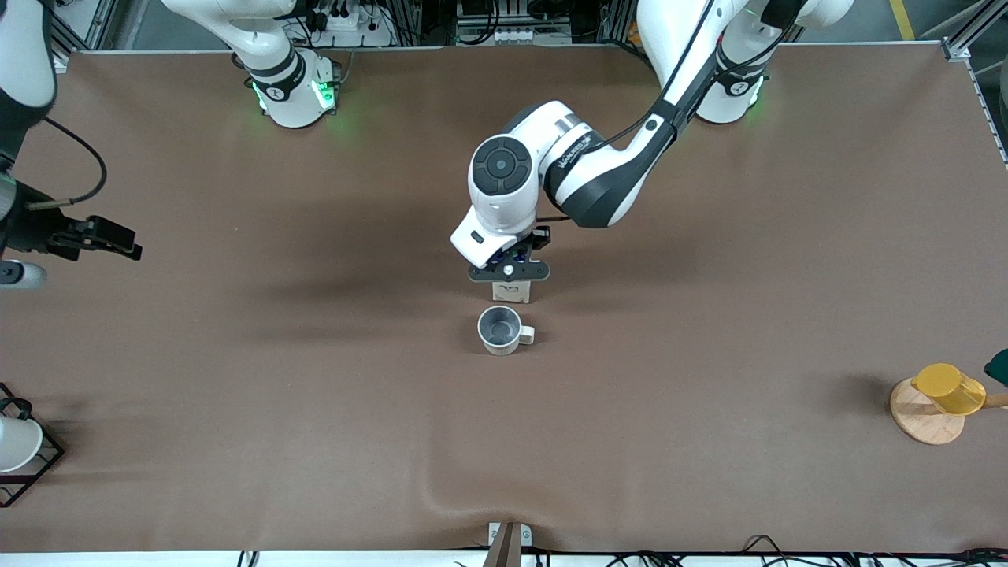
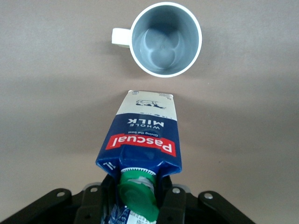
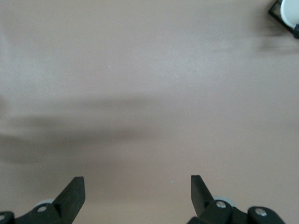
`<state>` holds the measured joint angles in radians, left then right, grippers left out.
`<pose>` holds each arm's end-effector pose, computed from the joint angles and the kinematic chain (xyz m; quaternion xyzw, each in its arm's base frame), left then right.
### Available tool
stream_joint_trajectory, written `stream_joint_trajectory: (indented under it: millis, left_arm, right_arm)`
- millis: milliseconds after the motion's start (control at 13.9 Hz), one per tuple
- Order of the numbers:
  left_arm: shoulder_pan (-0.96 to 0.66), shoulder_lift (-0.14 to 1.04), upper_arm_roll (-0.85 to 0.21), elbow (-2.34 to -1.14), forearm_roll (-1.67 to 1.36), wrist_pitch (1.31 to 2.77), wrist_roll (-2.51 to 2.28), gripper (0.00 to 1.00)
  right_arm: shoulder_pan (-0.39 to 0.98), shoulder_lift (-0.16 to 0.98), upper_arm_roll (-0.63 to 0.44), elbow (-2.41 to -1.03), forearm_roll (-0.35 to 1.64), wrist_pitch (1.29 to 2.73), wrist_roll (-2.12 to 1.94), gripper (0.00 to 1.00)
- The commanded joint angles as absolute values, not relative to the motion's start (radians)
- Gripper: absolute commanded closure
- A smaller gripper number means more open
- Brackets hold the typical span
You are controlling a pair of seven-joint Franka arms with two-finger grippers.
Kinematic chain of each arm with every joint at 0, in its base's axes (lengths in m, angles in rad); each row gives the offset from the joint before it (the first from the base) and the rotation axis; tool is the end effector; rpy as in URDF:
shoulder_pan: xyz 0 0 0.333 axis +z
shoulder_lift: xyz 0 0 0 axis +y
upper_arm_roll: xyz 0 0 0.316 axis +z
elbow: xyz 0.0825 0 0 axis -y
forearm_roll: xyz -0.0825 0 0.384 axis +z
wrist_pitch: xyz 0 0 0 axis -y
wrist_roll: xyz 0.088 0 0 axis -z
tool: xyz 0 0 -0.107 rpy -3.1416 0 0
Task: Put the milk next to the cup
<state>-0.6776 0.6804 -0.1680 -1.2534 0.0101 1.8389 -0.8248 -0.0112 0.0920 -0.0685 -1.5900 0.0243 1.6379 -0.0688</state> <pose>0.5055 -0.5246 0.3575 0.9979 0.0042 -0.0649 0.0008 0.5836 -0.0425 0.5688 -0.9997 0.0065 0.0212 0.0106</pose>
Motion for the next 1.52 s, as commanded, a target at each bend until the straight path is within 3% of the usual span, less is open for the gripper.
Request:
stream_joint_trajectory:
  millis: [0,216,361,505,649,794,938,1155,1443]
  left_arm:
    - [-0.675,0.706,-0.164,-1.216,-0.009,1.850,-0.808,0.66]
    - [-0.661,0.706,-0.164,-1.216,-0.011,1.859,-0.807,0.64]
    - [-0.657,0.707,-0.163,-1.218,-0.009,1.877,-0.793,0.54]
    - [-0.658,0.718,-0.164,-1.218,-0.009,1.891,-0.793,0.53]
    - [-0.658,0.718,-0.164,-1.218,-0.011,1.898,-0.795,0.52]
    - [-0.658,0.716,-0.163,-1.219,-0.021,1.896,-0.795,0.45]
    - [-0.658,0.716,-0.161,-1.223,-0.020,1.896,-0.793,0.00]
    - [-0.647,0.700,-0.164,-1.221,-0.017,1.864,-0.782,0.00]
    - [-0.591,0.594,-0.130,-1.226,-0.005,1.838,-0.781,0.00]
  right_arm:
    - [0.000,0.129,-0.067,-1.499,-0.002,1.605,-0.040,0.00]
    - [0.006,0.120,-0.066,-1.497,0.002,1.597,0.001,0.00]
    - [0.008,0.112,-0.066,-1.503,0.002,1.572,0.011,0.00]
    - [0.008,0.104,-0.066,-1.511,0.002,1.578,0.012,0.00]
    - [0.009,0.072,-0.066,-1.566,0.002,1.618,0.014,0.00]
    - [0.011,0.042,-0.064,-1.612,0.000,1.652,0.014,0.00]
    - [0.011,0.019,-0.064,-1.650,0.000,1.663,0.012,0.00]
    - [0.012,-0.041,-0.063,-1.741,0.000,1.744,0.011,0.00]
    - [0.026,-0.003,-0.057,-1.657,-0.049,1.729,0.012,0.00]
